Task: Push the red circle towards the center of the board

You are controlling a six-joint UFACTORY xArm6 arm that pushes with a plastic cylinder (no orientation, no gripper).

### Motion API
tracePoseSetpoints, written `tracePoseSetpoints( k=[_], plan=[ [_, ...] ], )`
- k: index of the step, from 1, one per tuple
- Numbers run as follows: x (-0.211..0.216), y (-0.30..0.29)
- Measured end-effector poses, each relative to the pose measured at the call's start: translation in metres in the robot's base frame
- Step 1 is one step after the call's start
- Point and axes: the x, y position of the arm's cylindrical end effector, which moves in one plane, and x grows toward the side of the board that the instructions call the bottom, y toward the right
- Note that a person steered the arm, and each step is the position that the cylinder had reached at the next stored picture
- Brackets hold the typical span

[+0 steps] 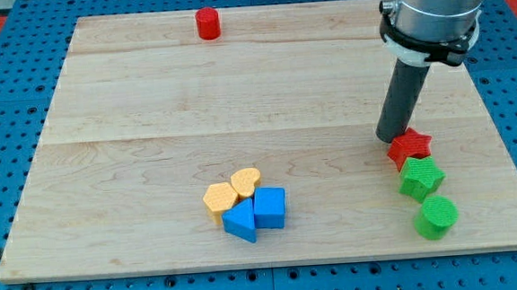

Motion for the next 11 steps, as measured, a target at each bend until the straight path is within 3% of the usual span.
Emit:
tracePoseSetpoints(
  k=[1,2,3,4,5,6,7,8,9,10,11],
  plan=[
    [-0.012,-0.007],
    [-0.05,-0.041],
    [-0.071,-0.154],
    [-0.119,-0.269],
    [-0.188,-0.281],
    [-0.225,-0.28],
    [-0.248,-0.26],
    [-0.24,-0.212],
    [-0.272,-0.202],
    [-0.259,-0.179],
    [-0.198,-0.145]
  ],
)
